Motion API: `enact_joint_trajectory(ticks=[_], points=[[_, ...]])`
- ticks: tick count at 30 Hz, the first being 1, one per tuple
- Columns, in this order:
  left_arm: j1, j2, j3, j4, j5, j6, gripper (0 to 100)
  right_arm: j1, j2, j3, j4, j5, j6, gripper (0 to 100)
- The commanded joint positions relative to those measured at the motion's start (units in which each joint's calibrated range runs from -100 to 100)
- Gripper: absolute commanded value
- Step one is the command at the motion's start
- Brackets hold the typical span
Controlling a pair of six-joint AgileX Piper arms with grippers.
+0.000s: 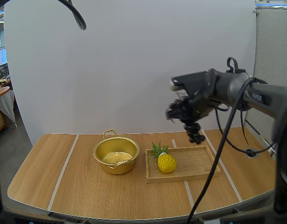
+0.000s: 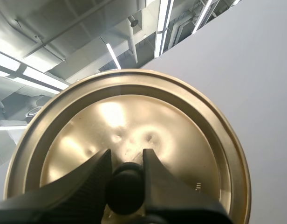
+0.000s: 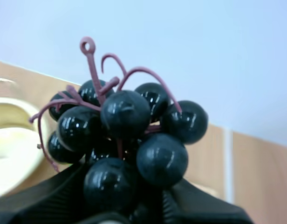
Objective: Open the pot, put the grape inside, and close it
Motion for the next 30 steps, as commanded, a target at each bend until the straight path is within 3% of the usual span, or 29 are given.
enact_joint_trajectory(ticks=[1, 9, 14, 30], points=[[-0.16, -0.31, -0.44, 0.46, -1.81, -0.47, 0, 2.96, -1.00, -3.60, 2.18, 4.54, -0.55, 0], [-0.16, -0.31, -0.44, 0.46, -1.81, -0.47, 0, 11.69, 0.29, -9.26, 4.46, 5.06, 0.57, 0], [-0.16, -0.31, -0.44, 0.46, -1.81, -0.47, 0, 15.12, 5.74, -12.67, 4.46, 5.06, 1.76, 0], [-0.16, -0.31, -0.44, 0.46, -1.81, -0.47, 0, 16.75, 28.73, -20.88, 4.46, 0.33, 1.96, 0]])
